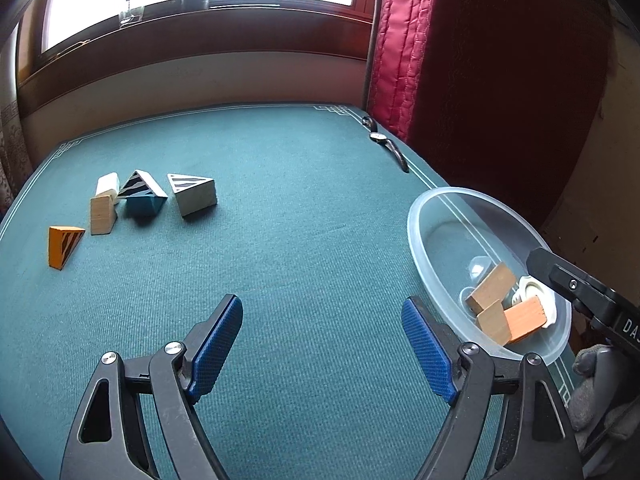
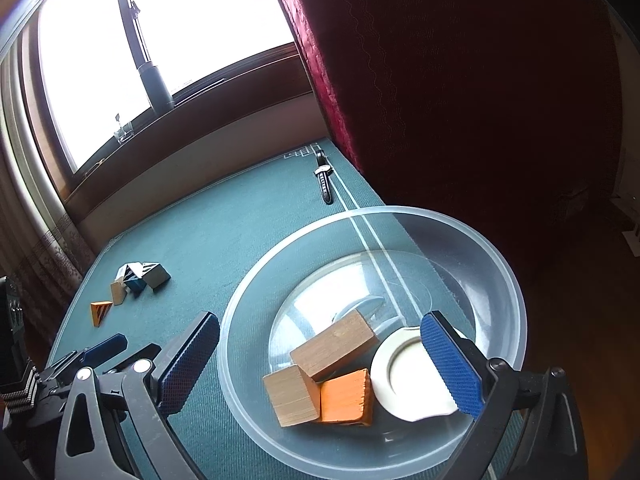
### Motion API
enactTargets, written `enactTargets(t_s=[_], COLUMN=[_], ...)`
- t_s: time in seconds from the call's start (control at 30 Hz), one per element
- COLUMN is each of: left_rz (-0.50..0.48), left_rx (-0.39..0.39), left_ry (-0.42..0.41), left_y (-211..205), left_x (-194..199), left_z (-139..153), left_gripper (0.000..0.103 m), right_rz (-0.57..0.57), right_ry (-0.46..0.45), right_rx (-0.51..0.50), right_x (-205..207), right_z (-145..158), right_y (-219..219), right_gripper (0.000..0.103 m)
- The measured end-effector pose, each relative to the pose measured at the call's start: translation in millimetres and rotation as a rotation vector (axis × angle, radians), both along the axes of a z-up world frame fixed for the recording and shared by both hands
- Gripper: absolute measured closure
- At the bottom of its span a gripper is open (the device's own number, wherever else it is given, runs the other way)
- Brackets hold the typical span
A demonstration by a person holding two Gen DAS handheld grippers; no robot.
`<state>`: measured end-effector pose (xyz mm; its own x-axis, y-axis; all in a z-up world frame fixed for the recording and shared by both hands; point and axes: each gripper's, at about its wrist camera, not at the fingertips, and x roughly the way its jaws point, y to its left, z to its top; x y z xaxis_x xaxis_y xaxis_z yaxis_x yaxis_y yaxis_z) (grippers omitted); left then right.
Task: Organize rigid objects
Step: 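Withdraw the left gripper from the bowl, then move both grippers back toward the scattered blocks, left toward the orange block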
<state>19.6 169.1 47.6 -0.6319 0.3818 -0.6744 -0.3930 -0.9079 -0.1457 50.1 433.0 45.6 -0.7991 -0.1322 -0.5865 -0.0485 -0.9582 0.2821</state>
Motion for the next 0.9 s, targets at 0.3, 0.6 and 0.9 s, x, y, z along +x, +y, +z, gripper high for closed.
enactTargets(t_s=[0.3, 0.6, 0.9], left_rz=[0.118, 0.236, 0.375], left_rx=[0.017, -0.036, -0.067], left_ry=[-0.017, -0.018, -0.019], left_y=[-43.3, -97.6, -161.8], left_x=[-16.2, -39.7, -67.2], left_z=[-2.3, -6.8, -8.3], left_gripper=[0.02, 0.02, 0.02], right_rz=[0.046, 0.103, 0.204], right_ry=[-0.018, -0.011, -0.021], right_rx=[0.015, 0.043, 0.089], right_x=[-1.0, -0.2, -8.8], right_z=[-3.3, -0.2, -2.0], right_y=[-18.8, -43.8, -86.1], right_gripper=[0.001, 0.001, 0.001])
